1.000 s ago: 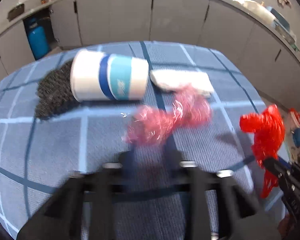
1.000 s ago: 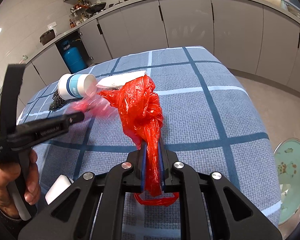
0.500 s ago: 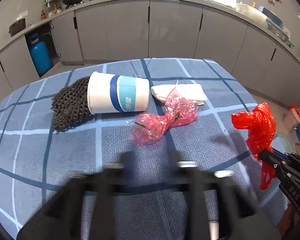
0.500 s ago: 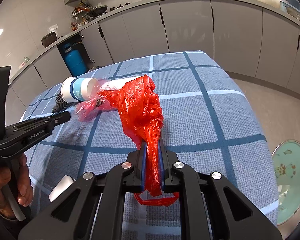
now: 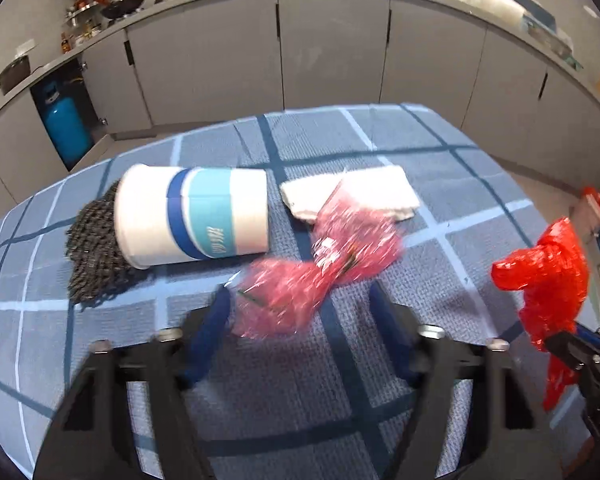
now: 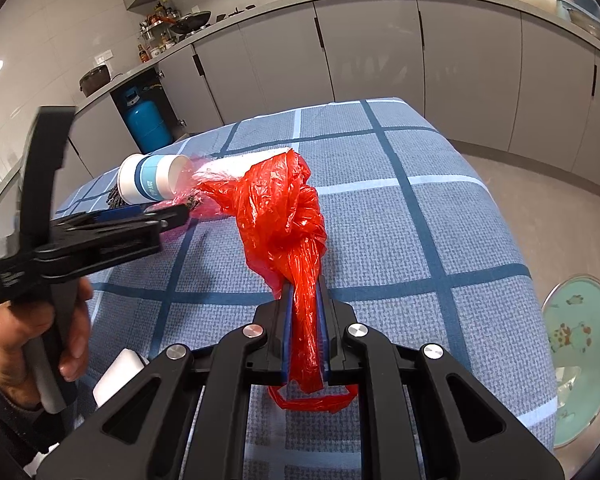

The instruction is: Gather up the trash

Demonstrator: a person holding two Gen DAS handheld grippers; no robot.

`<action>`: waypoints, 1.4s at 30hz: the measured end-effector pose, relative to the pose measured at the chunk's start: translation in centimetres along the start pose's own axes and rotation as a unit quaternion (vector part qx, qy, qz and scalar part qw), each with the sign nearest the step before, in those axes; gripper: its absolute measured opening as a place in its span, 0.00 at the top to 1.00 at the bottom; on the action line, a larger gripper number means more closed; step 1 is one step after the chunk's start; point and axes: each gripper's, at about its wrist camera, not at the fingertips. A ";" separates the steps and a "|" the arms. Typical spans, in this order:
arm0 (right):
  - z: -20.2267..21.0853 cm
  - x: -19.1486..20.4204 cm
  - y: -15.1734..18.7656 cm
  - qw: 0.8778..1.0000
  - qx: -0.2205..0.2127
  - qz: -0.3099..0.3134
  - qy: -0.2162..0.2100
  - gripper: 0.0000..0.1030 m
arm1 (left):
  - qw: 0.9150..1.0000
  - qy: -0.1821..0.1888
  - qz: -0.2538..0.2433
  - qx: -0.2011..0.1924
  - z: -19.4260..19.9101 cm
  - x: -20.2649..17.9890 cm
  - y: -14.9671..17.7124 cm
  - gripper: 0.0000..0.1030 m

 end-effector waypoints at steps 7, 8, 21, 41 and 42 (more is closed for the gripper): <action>-0.1 -0.2 0.0 1.000 -0.001 -0.003 0.002 0.88 | 1.000 0.011 -0.010 0.002 0.5 -0.6 1.0 0.95; -0.1 -0.1 0.0 1.000 -0.003 -0.003 0.002 0.88 | 1.000 0.009 -0.011 0.001 0.8 -0.6 1.1 0.95; 2.4 -1.6 -0.1 0.999 -0.033 -0.021 0.005 0.88 | 0.998 -0.038 -0.028 -0.030 5.0 -1.9 0.0 0.96; 8.1 -10.6 -0.5 0.990 -0.092 -0.095 0.042 0.88 | 0.993 -0.019 -0.100 -0.057 7.2 -12.5 -3.8 0.95; 8.5 -11.4 -0.5 0.989 -0.095 -0.100 0.048 0.88 | 0.993 -0.016 -0.103 -0.058 7.2 -13.1 -3.9 0.95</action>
Point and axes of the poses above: each gripper's, at about its wrist camera, not at the fingertips, and z roughly against the way its jaws point, x to its left, y to its underside, and after that the axes turned 9 degrees about -z, right-handed
